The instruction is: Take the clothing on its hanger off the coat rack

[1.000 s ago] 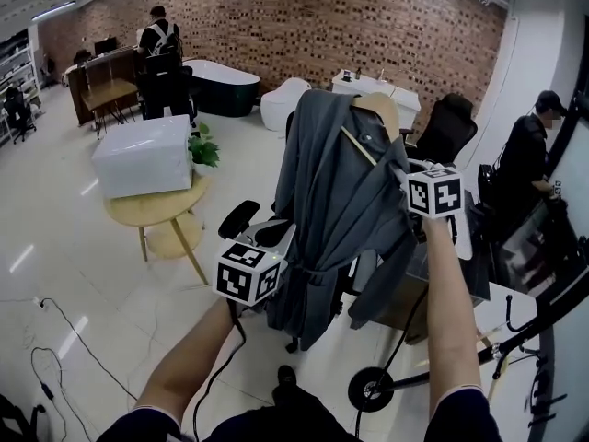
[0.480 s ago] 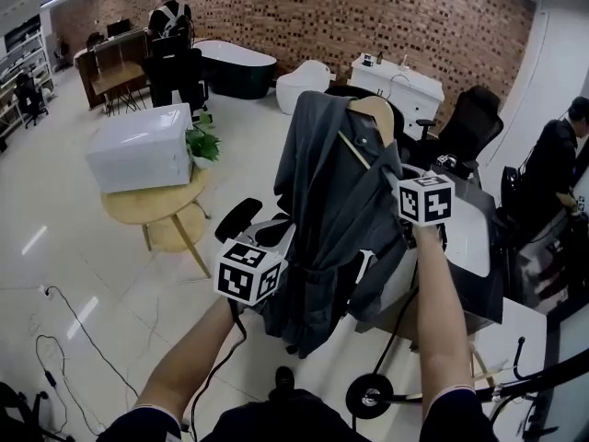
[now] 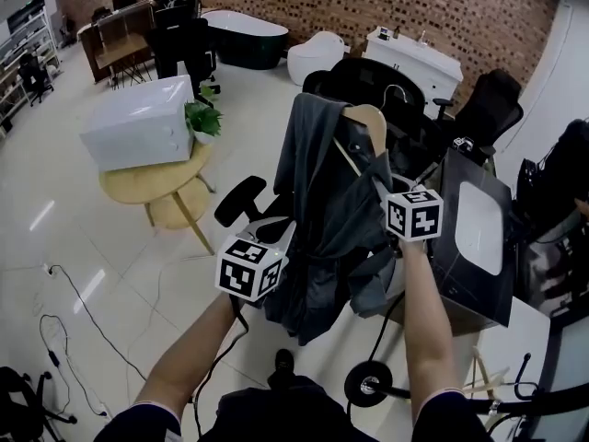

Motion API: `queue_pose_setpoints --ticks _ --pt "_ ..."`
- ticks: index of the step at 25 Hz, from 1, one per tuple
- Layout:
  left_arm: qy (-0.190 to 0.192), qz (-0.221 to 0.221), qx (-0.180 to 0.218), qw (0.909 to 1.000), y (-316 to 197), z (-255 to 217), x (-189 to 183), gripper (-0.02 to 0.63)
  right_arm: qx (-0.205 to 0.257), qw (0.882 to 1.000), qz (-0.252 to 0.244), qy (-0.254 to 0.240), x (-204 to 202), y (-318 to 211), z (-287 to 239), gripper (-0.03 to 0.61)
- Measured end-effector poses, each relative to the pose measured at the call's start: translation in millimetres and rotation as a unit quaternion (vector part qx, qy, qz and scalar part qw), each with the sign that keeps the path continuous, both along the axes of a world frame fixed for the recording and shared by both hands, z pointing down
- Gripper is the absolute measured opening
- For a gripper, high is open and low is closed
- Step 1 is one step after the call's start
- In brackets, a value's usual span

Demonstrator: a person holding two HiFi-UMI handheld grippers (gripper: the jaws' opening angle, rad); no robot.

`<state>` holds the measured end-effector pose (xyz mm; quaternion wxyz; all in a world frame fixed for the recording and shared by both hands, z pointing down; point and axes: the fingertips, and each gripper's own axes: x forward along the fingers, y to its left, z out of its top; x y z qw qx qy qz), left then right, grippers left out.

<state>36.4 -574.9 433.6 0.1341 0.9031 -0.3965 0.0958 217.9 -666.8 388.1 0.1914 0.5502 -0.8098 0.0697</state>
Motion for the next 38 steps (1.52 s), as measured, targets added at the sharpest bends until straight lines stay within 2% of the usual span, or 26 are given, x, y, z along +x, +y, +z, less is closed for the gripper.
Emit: queue_pose_setpoints --ticks 5,16,23,27,30,38 --pt "-0.003 -0.018 -0.015 0.9997 -6 24 1 0.012 -0.019 1.0 0.001 -0.006 -10 -4 49 0.041" --pt "-0.008 -0.045 -0.075 0.9961 -14 95 1 0.012 -0.069 0.997 0.005 -0.046 -20 -18 163 0.041" --pt "-0.009 -0.049 -0.102 0.9936 -21 129 12 0.012 -0.098 0.995 -0.004 -0.031 -31 -19 231 0.041" --pt "-0.033 -0.065 -0.092 0.9931 -25 144 13 0.012 -0.12 0.992 -0.003 -0.033 -39 -17 274 0.041" --pt "-0.036 -0.062 -0.099 0.9925 -23 153 18 0.012 -0.143 0.989 0.005 -0.033 -38 -14 305 0.043" --pt "-0.048 -0.05 -0.121 0.9901 -22 180 25 0.012 -0.201 0.979 0.02 0.006 -34 -8 374 0.051"
